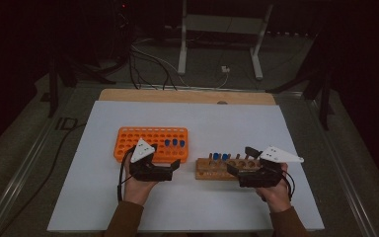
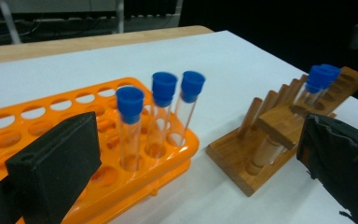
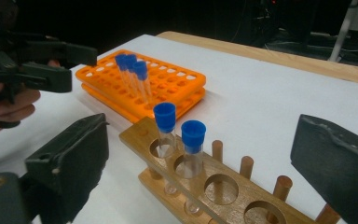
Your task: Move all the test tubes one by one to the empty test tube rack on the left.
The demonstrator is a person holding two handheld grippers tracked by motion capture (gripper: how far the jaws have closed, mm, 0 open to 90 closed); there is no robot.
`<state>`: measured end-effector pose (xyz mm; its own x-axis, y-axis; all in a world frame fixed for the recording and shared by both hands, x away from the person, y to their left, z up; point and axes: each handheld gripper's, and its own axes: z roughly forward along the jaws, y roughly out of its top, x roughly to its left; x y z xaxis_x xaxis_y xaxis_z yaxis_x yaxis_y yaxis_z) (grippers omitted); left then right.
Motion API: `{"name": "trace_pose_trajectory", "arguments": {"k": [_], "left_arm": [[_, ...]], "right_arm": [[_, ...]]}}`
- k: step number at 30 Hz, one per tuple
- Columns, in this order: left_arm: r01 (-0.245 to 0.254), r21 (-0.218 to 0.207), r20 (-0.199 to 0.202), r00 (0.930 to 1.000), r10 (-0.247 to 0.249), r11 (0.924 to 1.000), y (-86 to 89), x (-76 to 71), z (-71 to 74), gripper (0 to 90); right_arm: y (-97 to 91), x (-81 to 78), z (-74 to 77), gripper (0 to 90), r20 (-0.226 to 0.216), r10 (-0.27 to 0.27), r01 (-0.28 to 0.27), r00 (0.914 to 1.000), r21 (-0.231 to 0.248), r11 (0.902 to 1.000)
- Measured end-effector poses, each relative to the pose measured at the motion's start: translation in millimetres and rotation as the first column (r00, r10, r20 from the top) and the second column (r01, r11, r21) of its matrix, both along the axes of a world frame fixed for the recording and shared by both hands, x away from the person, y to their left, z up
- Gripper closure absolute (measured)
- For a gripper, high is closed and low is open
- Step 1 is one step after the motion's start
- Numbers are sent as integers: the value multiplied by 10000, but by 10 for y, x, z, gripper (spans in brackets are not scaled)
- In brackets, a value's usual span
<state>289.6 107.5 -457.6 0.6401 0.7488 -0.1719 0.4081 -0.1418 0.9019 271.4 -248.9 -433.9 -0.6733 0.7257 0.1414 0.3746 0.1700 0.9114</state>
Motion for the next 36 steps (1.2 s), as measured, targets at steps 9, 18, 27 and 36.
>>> {"name": "trace_pose_trajectory", "arguments": {"k": [9,18,27,36], "left_arm": [[170,42,245,9996,-171,9998,-46,-38,43,2],[116,106,327,9994,-120,9999,-27,-75,59,3],[102,111,324,9994,-106,9999,-24,-85,59,3],[75,115,308,9995,-78,9999,-13,-86,55,3]], "right_arm": [[43,67,-104,79,-268,34,-44,9996,-390,9992],[101,159,-192,367,-286,471,-498,9985,-1009,9937],[196,243,-272,620,-336,966,-1004,9948,-1406,9850],[246,233,-291,747,-60,1071,-1066,9942,-1728,9792]]}}
